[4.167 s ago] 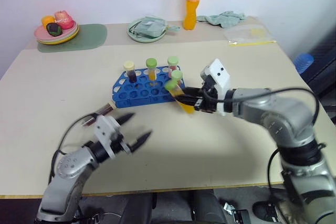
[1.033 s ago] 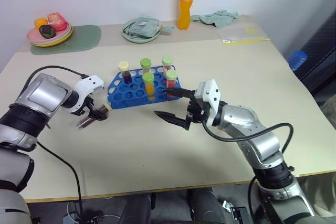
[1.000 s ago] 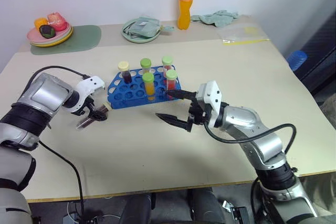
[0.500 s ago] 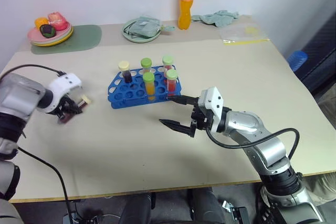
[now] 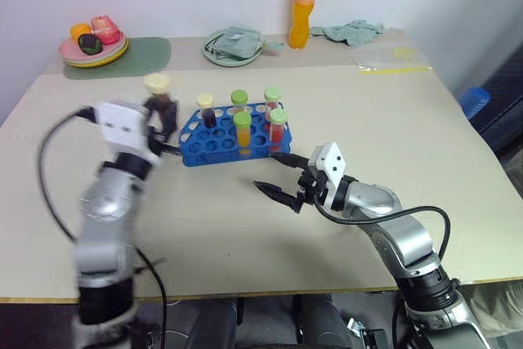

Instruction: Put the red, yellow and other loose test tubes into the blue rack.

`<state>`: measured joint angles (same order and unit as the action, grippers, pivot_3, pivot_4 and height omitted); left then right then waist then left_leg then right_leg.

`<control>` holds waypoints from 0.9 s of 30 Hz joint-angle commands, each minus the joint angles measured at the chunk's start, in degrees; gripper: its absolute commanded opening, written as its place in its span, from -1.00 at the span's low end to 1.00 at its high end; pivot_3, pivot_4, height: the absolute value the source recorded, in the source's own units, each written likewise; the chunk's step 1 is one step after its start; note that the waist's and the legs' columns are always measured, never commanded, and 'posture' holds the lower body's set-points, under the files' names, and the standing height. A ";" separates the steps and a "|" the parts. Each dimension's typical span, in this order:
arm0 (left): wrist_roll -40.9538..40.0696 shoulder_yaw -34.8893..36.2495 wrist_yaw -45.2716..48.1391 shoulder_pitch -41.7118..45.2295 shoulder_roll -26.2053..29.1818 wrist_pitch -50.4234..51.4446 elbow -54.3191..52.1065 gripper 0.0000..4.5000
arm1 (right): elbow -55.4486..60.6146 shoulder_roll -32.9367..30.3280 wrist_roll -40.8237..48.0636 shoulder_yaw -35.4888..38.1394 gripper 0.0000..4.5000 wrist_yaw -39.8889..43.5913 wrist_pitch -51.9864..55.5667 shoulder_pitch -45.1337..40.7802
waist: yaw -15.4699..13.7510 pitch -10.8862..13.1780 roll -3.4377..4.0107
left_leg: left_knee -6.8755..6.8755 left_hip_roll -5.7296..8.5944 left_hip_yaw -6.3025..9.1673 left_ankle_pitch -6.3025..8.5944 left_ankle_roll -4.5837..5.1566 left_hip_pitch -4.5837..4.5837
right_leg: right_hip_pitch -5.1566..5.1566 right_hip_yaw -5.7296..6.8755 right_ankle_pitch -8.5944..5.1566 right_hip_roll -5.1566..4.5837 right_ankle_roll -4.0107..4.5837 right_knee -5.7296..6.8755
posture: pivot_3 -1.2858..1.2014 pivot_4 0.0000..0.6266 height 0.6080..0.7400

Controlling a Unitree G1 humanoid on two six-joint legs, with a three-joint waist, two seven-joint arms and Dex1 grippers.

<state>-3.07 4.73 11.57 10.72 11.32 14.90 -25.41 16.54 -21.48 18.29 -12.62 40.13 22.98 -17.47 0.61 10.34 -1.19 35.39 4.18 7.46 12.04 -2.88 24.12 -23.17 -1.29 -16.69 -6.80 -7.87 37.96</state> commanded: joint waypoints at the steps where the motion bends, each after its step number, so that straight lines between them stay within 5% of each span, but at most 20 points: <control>1: 4.93 -1.81 -3.77 -0.29 -0.54 -5.64 1.25 -0.27 | 1.19 0.42 -0.17 0.18 0.70 0.21 -1.30 -0.61 | 0.36 0.00 0.01 | -0.03 -0.02 -0.02 0.00 0.00 -0.03 | -0.03 -0.02 0.00 0.03 0.01 0.01 | 0.03 -0.52 1.00; 27: 0.06 -3.45 0.01 4.47 -2.59 -13.73 19.43 -0.27 | 3.17 0.86 0.17 0.32 0.70 -2.27 0.42 0.49 | 0.18 -0.02 0.03 | -0.06 -0.02 -0.01 0.00 0.00 -0.08 | 0.04 -0.01 -0.01 0.02 0.00 -0.01 | 0.03 -0.52 1.00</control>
<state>-2.02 1.47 11.28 15.39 9.03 1.84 -5.25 16.73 -20.87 18.18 -12.75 37.97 23.50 -16.97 0.79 10.32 -1.16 35.33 4.16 7.45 12.04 -2.87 24.03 -23.13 -1.30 -16.69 -6.78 -7.87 37.95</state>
